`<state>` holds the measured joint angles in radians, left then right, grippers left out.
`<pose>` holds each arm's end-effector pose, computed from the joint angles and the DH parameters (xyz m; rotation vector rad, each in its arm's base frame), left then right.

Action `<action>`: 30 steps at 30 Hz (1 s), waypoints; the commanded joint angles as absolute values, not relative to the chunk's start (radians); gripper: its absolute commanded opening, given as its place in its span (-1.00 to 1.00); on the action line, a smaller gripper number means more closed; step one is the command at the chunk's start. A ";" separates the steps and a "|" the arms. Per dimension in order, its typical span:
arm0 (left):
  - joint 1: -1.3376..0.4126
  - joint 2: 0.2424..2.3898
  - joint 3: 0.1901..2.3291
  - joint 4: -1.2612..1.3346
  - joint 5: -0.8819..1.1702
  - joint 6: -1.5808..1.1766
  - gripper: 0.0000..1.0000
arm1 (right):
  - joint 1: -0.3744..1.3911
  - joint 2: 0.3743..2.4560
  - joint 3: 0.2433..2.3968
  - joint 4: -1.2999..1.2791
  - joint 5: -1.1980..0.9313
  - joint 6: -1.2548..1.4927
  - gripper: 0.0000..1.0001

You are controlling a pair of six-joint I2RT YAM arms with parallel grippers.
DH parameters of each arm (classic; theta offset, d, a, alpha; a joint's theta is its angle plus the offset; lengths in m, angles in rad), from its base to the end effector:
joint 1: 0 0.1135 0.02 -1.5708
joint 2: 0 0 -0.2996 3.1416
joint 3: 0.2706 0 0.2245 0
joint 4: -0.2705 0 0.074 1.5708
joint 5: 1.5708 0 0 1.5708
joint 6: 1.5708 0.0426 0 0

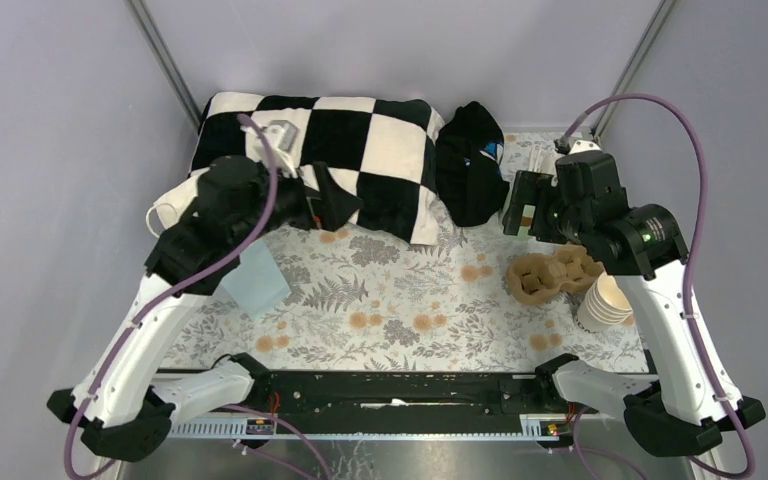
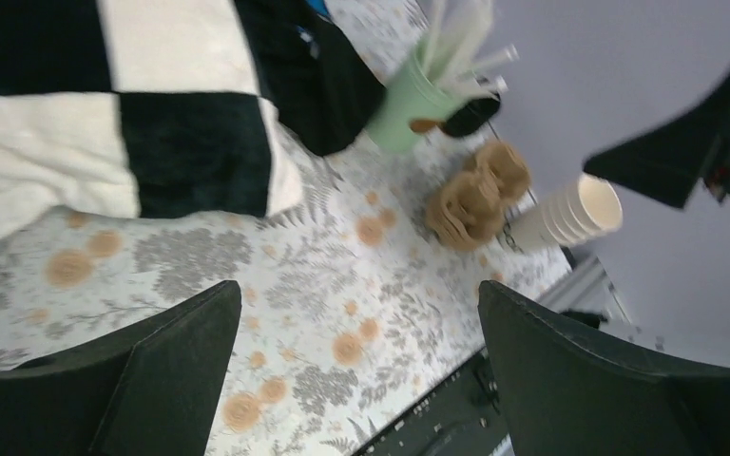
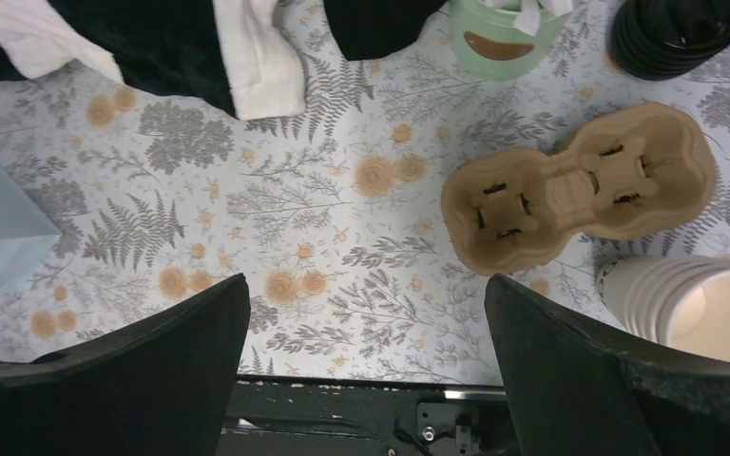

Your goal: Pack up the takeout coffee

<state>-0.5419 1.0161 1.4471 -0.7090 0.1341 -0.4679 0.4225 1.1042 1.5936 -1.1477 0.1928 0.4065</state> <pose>0.1217 -0.0799 0.4812 0.1688 1.9210 -0.8162 0.1306 0.0498 0.4649 0.0877 2.2238 0.2427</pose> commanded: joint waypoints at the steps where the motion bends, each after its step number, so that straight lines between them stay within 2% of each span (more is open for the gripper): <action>1: -0.635 1.047 1.484 -0.677 0.101 -0.447 0.98 | 0.420 1.132 1.629 -1.211 0.274 0.403 0.99; 6: -0.637 1.066 1.482 -0.722 0.132 -0.360 0.98 | 0.370 1.154 1.573 -1.256 0.383 0.450 0.99; 9: -0.637 1.079 1.468 -0.738 0.201 -0.292 0.98 | 0.141 1.143 1.515 -1.248 0.270 0.427 0.95; 12: -0.637 1.078 1.433 -0.728 0.257 -0.261 0.98 | -0.077 1.139 1.480 -1.266 0.255 0.395 0.93; 17: -0.640 1.088 1.393 -0.702 0.330 -0.248 0.97 | -0.239 1.156 1.487 -1.297 0.261 0.400 0.71; 20: -0.681 1.095 1.388 -0.697 0.312 -0.231 0.97 | -0.291 1.164 1.438 -1.288 0.220 0.401 0.29; 23: -0.717 1.103 1.391 -0.710 0.279 -0.207 0.97 | -0.313 1.153 1.378 -1.254 0.231 0.394 0.02; 30: -0.732 1.096 1.358 -0.707 0.260 -0.194 0.97 | -0.339 1.172 1.250 -1.182 0.193 0.352 0.01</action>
